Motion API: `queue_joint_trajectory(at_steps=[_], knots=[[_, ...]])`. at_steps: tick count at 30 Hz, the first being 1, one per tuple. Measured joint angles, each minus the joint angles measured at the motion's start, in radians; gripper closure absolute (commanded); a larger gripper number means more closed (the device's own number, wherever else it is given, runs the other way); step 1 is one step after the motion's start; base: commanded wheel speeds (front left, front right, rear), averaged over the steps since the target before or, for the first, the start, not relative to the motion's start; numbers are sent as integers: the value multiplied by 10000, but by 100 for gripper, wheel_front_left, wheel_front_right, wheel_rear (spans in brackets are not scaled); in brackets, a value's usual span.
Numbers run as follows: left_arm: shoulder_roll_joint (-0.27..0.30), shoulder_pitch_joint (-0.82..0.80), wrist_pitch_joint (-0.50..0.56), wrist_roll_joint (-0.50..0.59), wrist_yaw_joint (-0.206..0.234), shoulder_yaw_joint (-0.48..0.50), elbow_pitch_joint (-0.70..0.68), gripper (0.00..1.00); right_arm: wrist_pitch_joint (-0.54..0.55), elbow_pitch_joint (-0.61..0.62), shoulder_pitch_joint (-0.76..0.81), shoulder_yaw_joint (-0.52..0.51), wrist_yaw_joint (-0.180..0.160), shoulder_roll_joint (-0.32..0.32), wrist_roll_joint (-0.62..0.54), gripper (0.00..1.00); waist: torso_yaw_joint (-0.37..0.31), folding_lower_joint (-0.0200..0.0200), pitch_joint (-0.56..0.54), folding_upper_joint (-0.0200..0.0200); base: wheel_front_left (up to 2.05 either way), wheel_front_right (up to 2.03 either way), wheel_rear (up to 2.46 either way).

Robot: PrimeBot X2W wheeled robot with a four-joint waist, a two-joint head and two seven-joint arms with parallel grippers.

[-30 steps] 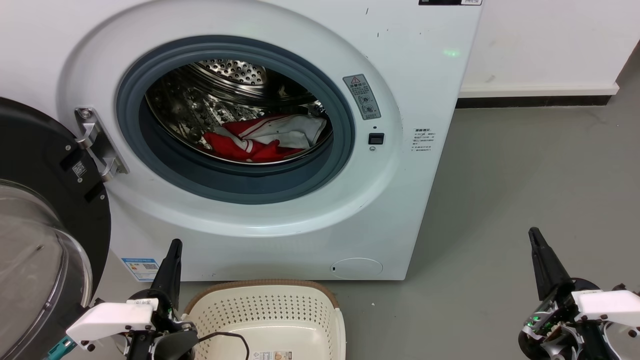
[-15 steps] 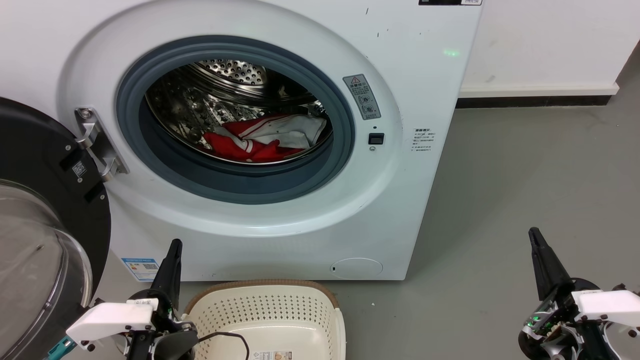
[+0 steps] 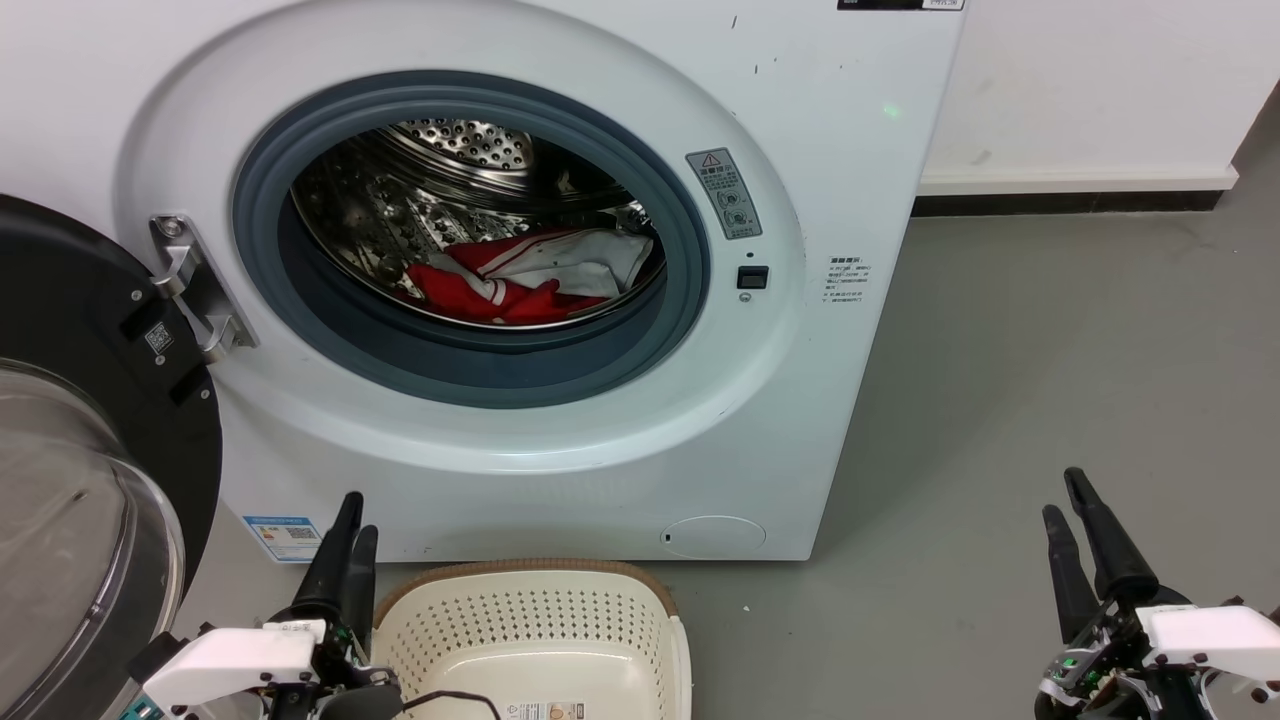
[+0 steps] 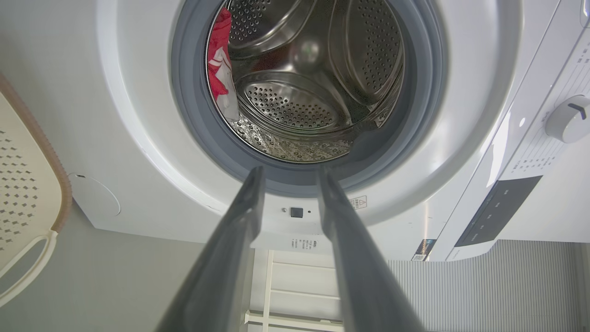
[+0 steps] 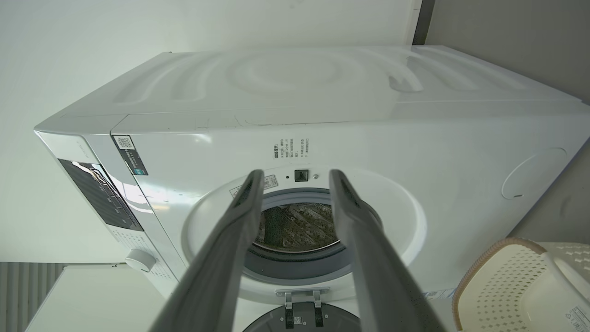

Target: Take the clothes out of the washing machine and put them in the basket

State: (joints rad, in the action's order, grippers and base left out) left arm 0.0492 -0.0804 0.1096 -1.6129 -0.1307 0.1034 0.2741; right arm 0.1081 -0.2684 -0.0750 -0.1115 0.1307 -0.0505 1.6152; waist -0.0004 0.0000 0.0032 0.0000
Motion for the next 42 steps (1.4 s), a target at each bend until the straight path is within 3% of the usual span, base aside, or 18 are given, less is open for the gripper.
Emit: queue_joint_trajectory(at_steps=[8,14,31,42], knots=[[-2,-9,-422,297,2,-414,-173,0,-397,274,117,211,0,8,-466,0,-21,0,2,0,0,0,0],[-2,-48,-694,1145,2,-512,-397,0,-675,569,193,215,0,10,-1572,0,-45,0,9,0,0,0,0],[0,-115,-1396,5053,2,-652,-1053,0,-1344,1346,578,334,0,13,-5977,0,-130,0,21,0,0,0,0],[0,-116,-1760,7405,77,-897,-1062,0,-1653,1638,668,341,0,13,-8078,0,-167,0,42,0,0,0,0]])
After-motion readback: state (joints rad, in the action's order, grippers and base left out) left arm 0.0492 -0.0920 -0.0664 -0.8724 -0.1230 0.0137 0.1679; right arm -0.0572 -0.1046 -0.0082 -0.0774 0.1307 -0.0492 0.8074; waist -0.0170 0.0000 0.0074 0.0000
